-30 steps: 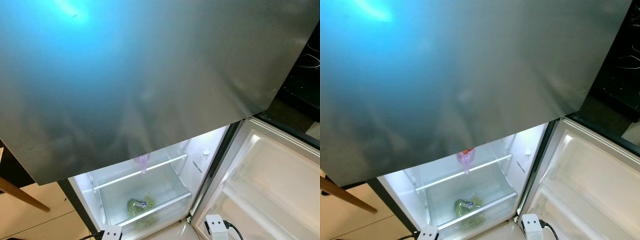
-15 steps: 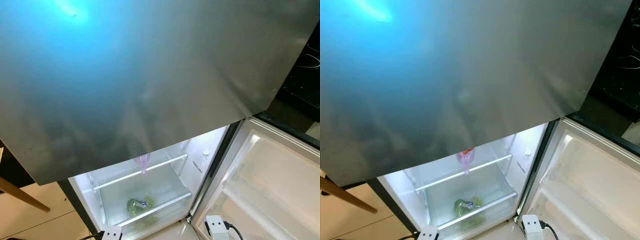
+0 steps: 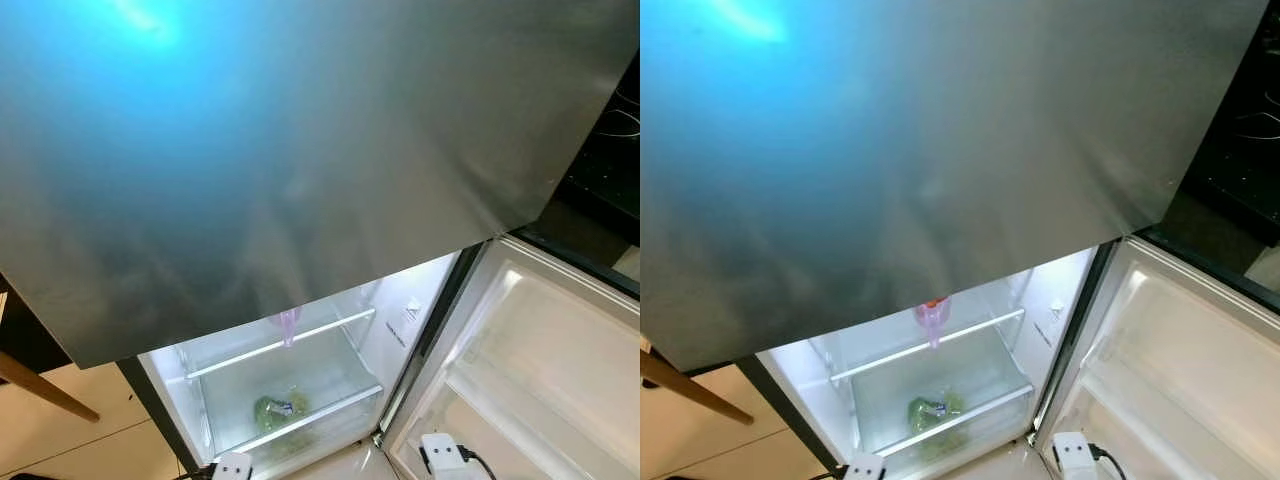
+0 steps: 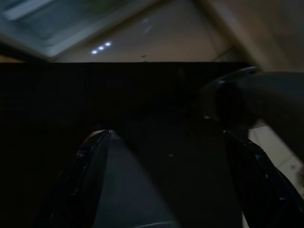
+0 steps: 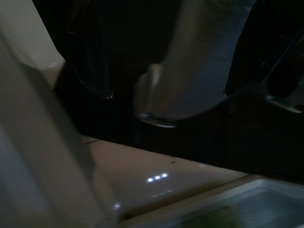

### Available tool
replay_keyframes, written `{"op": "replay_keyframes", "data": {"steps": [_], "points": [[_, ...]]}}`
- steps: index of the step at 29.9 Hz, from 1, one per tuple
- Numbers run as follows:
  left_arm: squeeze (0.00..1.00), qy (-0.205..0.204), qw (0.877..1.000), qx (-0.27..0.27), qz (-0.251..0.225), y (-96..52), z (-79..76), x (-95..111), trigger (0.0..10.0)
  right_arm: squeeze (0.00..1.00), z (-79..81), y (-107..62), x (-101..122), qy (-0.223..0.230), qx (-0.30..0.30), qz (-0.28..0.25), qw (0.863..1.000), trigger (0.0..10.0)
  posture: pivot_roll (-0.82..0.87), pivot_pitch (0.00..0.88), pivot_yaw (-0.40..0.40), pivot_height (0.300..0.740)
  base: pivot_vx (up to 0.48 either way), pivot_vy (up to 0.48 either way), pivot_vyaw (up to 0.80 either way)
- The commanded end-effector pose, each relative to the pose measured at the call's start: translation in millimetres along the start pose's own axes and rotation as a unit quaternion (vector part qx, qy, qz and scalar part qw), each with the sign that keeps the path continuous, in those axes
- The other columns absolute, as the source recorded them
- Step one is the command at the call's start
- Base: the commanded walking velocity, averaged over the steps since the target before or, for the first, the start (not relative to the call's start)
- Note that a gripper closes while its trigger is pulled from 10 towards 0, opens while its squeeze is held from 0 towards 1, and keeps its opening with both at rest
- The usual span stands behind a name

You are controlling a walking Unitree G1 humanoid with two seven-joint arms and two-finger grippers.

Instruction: Restocking fridge

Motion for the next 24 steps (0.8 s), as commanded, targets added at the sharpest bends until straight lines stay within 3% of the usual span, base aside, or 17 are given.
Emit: {"op": "replay_keyframes", "data": {"steps": [1,10,13,14,17,19,24], "points": [[0.0,-0.005,1.0,-0.005,0.007,1.6,-8.0,-5.4,10.0,0.0,-6.6,-1.5,0.8,0.004,-0.007,-0.001,1.0,10.0,-0.07,0.051,-0.082,0.74,0.0,0.0,0.0],[0.0,0.017,0.999,-0.024,0.011,4.0,-17.5,-1.6,10.0,0.0,-26.3,-6.7,0.3,0.006,-0.036,-0.004,0.999,10.0,-0.11,0.044,-0.07,0.74,0.0,0.0,0.0],[0.0,0.017,1.0,-0.021,0.009,3.8,-14.9,0.2,10.0,0.0,-21.8,-6.0,-5.2,-0.015,-0.034,0.008,0.999,10.0,-0.1,0.042,-0.071,0.74,0.0,0.0,0.0],[0.0,0.003,1.0,-0.008,0.005,2.9,-9.5,0.9,10.0,0.0,-13.2,-5.1,-14.2,-0.032,-0.022,0.024,0.999,10.0,-0.09,0.037,-0.061,0.74,0.0,0.0,0.0],[0.0,-0.011,1.0,0.0,0.001,2.1,-5.1,1.8,10.0,0.0,-6.6,-4.4,-19.3,-0.037,-0.013,0.03,0.999,10.0,-0.08,0.033,-0.047,0.74,0.0,0.0,0.0],[0.0,-0.001,1.0,0.001,0.003,0.9,-0.2,3.1,10.0,0.0,-4.4,-3.0,-14.9,0.014,-0.017,0.016,1.0,10.0,-0.07,0.045,-0.017,0.74,0.0,0.0,0.0],[0.0,0.037,0.999,0.003,0.01,-3.3,14.4,6.4,10.0,0.0,10.5,1.0,-10.9,0.019,0.001,0.01,1.0,10.0,-0.05,0.041,-0.001,0.74,0.0,0.0,0.0]]}}
Point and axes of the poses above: a point about 5 cm out from each wrist's last joint towards the gripper, its own y axis pointing out of the wrist towards the gripper, its own x axis along the axis of the wrist's last joint, z = x × y, the point moved 4 cm from there along y, pointing out of the wrist towards the gripper, and after that the axes turned 9 degrees about -y, right-handed, at the moved point
